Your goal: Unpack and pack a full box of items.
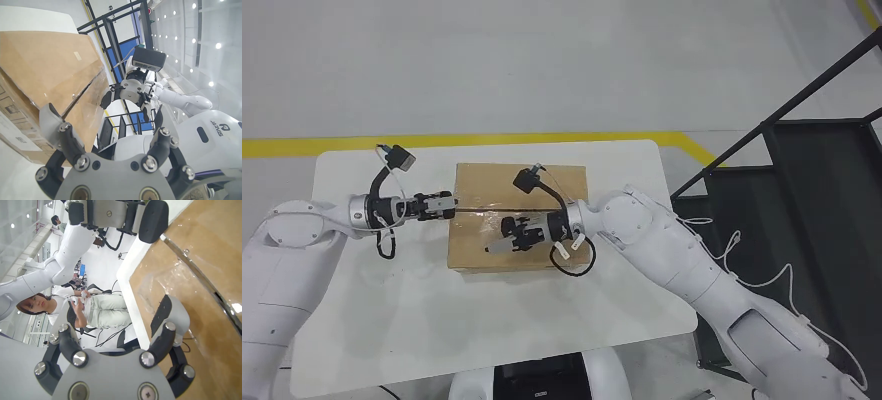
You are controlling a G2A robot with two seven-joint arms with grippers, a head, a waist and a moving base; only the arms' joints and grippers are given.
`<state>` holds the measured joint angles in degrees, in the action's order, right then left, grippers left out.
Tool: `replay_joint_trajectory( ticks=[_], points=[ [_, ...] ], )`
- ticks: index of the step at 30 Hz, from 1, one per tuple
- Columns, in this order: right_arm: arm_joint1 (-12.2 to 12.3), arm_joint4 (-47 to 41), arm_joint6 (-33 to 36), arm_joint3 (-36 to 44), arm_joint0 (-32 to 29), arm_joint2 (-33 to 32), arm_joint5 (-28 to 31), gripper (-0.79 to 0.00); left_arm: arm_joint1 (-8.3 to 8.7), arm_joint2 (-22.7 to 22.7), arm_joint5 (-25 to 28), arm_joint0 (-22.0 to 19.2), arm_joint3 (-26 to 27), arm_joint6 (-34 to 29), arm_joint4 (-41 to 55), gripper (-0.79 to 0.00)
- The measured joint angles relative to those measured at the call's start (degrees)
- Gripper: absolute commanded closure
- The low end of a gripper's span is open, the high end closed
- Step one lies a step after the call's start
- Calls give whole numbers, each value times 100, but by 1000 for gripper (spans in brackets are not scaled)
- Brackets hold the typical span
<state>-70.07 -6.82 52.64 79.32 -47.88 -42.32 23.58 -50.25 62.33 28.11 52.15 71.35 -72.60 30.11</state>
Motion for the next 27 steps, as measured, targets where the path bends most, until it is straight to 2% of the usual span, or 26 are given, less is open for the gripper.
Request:
replay_joint_trajectory(
  ticks=[6, 15, 22, 27],
  points=[
    [-162, -418, 14, -243, 185, 214, 91, -785, -3, 6, -164, 60, 129, -113, 1, -785],
    [-377, -1341, 338, -688, 393, 388, 533, -785, 7, 199, -95, 114, 135, -107, 148, -785],
    [-402, -1486, 590, -1034, 407, 318, 663, -785, 36, 221, -453, 128, 154, -614, 137, -785],
    [-386, -1532, 630, -1153, 396, 178, 588, -785, 11, 150, -478, 105, 150, -843, 222, -785]
  ],
)
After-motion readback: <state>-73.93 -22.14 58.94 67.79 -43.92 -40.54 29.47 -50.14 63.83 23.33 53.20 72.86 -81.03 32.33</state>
